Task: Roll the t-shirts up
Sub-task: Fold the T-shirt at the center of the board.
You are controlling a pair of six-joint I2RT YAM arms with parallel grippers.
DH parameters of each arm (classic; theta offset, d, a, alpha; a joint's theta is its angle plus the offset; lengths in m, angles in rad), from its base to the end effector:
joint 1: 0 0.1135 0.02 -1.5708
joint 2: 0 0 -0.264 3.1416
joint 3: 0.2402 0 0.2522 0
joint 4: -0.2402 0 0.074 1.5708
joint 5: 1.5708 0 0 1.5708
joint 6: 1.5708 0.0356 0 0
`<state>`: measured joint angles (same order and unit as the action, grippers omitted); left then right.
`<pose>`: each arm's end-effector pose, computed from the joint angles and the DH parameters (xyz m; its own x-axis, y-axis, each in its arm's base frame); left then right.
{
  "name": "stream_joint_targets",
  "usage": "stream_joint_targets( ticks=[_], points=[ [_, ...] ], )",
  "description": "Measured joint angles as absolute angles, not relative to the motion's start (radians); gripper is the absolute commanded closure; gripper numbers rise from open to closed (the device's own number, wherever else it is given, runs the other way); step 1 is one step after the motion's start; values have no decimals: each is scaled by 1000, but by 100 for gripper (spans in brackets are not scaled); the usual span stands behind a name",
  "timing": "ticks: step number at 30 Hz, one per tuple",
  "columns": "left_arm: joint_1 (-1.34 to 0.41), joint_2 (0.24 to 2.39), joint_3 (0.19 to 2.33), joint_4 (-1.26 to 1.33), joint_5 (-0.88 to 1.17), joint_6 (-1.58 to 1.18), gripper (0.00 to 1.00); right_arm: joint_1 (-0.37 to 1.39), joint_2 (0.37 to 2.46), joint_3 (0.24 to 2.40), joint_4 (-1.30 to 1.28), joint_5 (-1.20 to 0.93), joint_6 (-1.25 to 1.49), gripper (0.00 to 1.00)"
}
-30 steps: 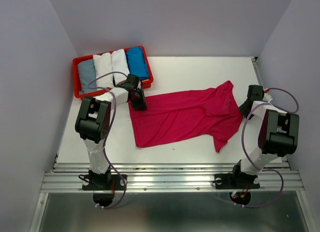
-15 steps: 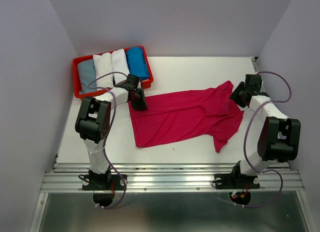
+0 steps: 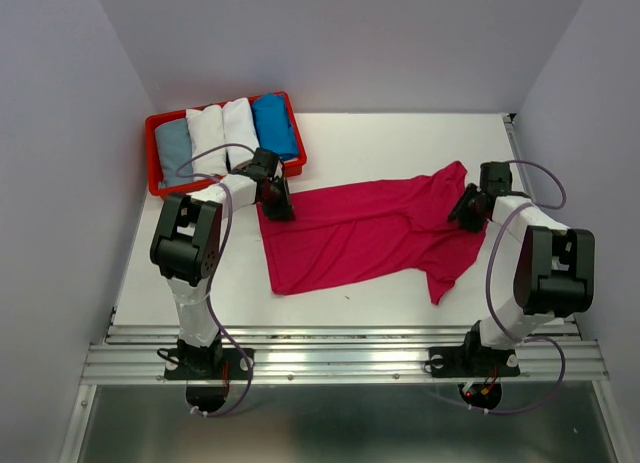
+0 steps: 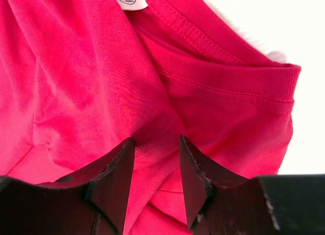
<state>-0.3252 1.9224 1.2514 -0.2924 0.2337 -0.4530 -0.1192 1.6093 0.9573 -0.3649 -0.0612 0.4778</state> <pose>0.3784 -0.1363 0.1668 -0.8905 -0.1491 -0.4299 0.0515 0.9057 -0.4208 0.3169 -0.0358 0.1832 -0.7100 0.5473 -0.4432 0.4653 0.8369 0.2881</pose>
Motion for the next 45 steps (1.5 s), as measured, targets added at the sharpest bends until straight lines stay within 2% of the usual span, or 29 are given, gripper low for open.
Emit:
stream_joint_targets(
  ticks=[13, 25, 30, 35, 45],
  points=[
    [-326, 1908, 1240, -309, 233, -453, 65, -119, 1491, 916, -390, 86, 510, 54],
    [-361, 1721, 1171, -415, 191, -450, 65, -119, 1328, 801, -540, 95, 574, 56],
    [-385, 1719, 1154, -408, 196, -450, 65, -119, 1385, 788, -538, 98, 588, 60],
    [-446, 1742, 1121, -388, 215, -455, 66, -119, 1487, 795, -503, 125, 588, 61],
    [-515, 1735, 1003, -326, 270, -484, 66, -119, 1554, 849, -477, 208, 579, 61]
  ],
)
